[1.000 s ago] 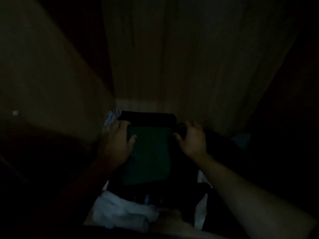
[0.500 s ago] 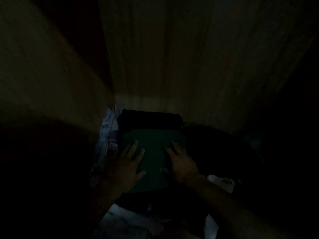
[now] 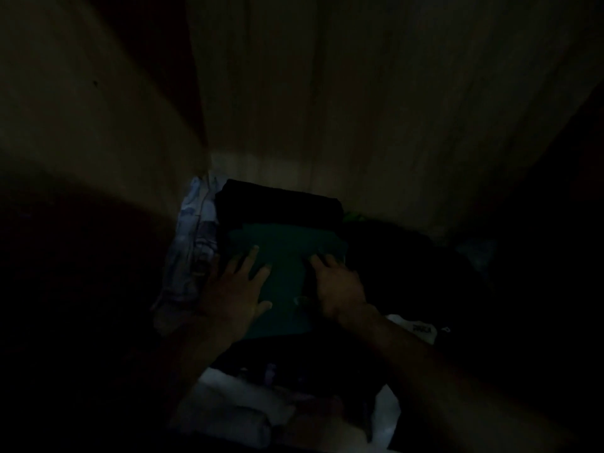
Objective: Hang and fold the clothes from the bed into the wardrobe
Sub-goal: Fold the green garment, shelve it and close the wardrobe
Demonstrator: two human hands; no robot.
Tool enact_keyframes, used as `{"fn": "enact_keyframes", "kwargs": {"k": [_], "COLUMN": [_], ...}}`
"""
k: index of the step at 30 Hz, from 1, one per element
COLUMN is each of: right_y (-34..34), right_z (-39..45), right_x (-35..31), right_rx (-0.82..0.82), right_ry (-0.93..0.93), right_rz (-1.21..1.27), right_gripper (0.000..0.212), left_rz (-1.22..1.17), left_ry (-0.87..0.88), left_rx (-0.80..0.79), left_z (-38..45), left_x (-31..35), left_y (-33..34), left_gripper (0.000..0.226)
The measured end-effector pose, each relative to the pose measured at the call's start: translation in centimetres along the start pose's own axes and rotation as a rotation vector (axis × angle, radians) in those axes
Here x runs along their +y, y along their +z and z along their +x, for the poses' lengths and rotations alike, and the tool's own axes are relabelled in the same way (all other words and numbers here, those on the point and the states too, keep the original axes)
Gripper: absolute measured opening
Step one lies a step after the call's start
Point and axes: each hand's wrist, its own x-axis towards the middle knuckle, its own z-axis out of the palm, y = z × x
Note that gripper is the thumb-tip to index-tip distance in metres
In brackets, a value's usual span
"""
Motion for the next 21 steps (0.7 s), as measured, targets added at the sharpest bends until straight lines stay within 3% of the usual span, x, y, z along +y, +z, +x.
{"fn": "enact_keyframes", "kwargs": {"k": [6,11,17,21], "right_y": [-1.6,-6.2,-17.6,-27.3], "right_z": [-2.3,-8.3,-16.0,-20.2], "right_x": [-0.6,-2.4,-6.4,-9.9], "right_rx": [0.022,-0.092,-0.174,-0.212], "right_ry": [-0.037,-0.039,0.002,0.009], "right_rz": [-0.013,0.126,0.083,0.158], "right_gripper": [0.09,0.084,0.079,0.079], "left_rz": [-0.003,-0.167,-0.301,-0.316], "left_ry": [-0.028,-0.002,0.035,0.007], "left_rx": [0.016,0.119,0.184,0.1], "left_z": [-1.7,-7.1,-13.3,-17.0], "left_x": [0.4,1.1,0.6,0.6], "left_y": [-1.4,-7.3,-21.1,-31.0], "left_gripper": [0.076,0.081,0.076,0.071]}}
